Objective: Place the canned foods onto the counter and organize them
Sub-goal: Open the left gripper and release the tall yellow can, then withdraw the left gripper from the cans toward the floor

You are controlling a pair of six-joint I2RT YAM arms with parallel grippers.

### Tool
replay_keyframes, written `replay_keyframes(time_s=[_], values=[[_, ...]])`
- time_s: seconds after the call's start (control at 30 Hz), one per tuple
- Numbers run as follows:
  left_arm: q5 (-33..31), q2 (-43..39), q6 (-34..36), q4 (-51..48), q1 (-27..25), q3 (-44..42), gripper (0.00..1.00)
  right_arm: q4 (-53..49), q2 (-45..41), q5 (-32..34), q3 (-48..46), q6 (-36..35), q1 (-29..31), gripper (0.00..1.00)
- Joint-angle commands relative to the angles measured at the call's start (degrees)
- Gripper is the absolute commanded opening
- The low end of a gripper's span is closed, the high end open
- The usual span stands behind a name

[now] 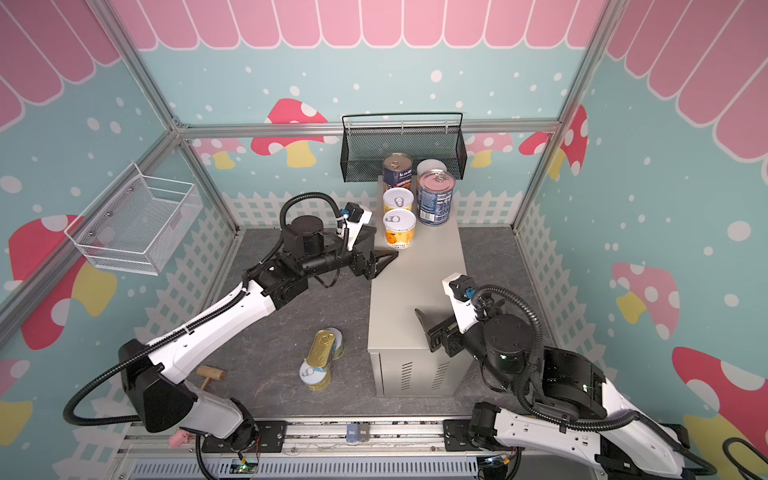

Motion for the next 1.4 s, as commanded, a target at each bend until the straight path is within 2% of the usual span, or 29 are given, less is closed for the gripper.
replay_keyframes(time_s=[0.0, 0.17, 0.83, 1.37], values=[[-4.1, -3.2, -1.4, -4.0, 1.8, -1.0, 0.99, 1.0, -0.6, 2.1, 0.1, 0.7, -0.2, 0.99], [-6.3, -3.9, -3.1, -5.8, 4.2, -0.9, 0.99, 0.9, -0.3, 2.7, 0.2, 0.9, -0.1, 0.99], [-9.7, 5.5, -3.6, -7.2, 4.9, 5.4, 0.99, -0.5, -2.4, 2.1, -0.6, 3.0, -0.1, 0.99], [-8.6, 7.2, -3.6, -7.8, 5.0, 6.8, 0.99, -0.5, -2.5, 2.2, -0.6, 2.7, -0.1, 0.99]])
